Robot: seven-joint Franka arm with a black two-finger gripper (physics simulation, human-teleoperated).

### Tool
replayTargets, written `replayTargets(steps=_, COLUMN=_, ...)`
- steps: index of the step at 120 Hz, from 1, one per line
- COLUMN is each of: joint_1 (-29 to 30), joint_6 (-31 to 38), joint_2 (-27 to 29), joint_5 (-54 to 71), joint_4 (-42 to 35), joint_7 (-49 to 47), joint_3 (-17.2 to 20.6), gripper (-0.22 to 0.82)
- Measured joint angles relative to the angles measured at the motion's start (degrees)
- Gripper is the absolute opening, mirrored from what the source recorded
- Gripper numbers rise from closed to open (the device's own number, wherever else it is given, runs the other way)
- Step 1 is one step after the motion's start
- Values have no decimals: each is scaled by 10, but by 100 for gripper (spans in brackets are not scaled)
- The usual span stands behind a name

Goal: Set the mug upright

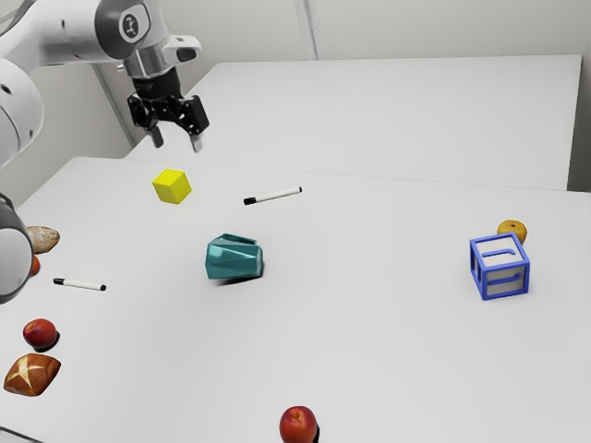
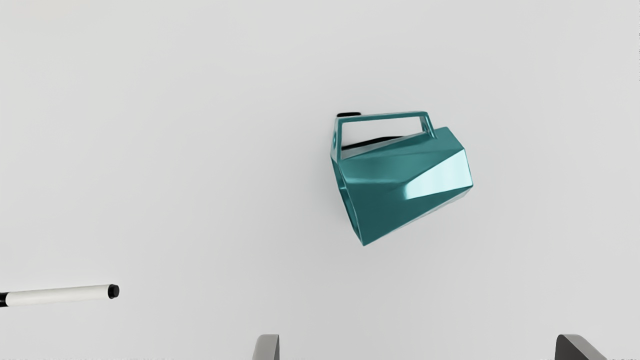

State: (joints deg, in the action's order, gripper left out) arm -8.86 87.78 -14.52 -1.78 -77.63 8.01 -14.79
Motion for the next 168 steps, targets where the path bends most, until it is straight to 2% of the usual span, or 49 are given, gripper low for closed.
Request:
replayTargets(steps=20, joint_1=-7, joint_6=-2, joint_2=4, joint_5=4, joint_4=-7, joint_7=4, joint_3=0, gripper=60)
replayTargets(steps=28, joint_1=-9, joint_6=0, joint_2=17, joint_5=-3, joint_4=-38, joint_7=1, joint_3=0, gripper=60)
replayTargets(steps=37, joint_1=-10, joint_6=7, joint_2=48, joint_5=-7, joint_4=-102, joint_7=-11, joint_3=0, gripper=60)
replayTargets(steps=45, joint_1=-7, joint_6=36, joint_2=90, joint_5=-8, joint_4=-192, joint_7=-21, joint_3=-2, gripper=60)
replayTargets(steps=53, joint_1=-9, joint_6=66, joint_2=118, joint_5=-8, joint_4=-251, joint_7=-25, joint_3=-21, gripper=60)
replayTargets(steps=65, joint_1=-7, joint_6=119, joint_2=127, joint_5=-12, joint_4=-309, joint_7=-19, joint_3=-52, gripper=60)
replayTargets(steps=81, joint_1=12, joint_6=195, joint_2=113, joint_5=-43, joint_4=-348, joint_7=0, joint_3=-76, gripper=60)
replayTargets(steps=111, joint_1=-2, joint_6=301, joint_2=60, joint_5=-228, joint_4=-383, joint_7=74, joint_3=-96, gripper=60)
replayTargets(steps=136, joint_1=1, joint_6=336, joint_2=45, joint_5=-341, joint_4=-396, joint_7=141, joint_3=-97, gripper=60)
replayTargets(steps=168, joint_1=12, joint_6=347, joint_2=9, joint_5=-450, joint_4=-405, joint_7=217, joint_3=-97, gripper=60)
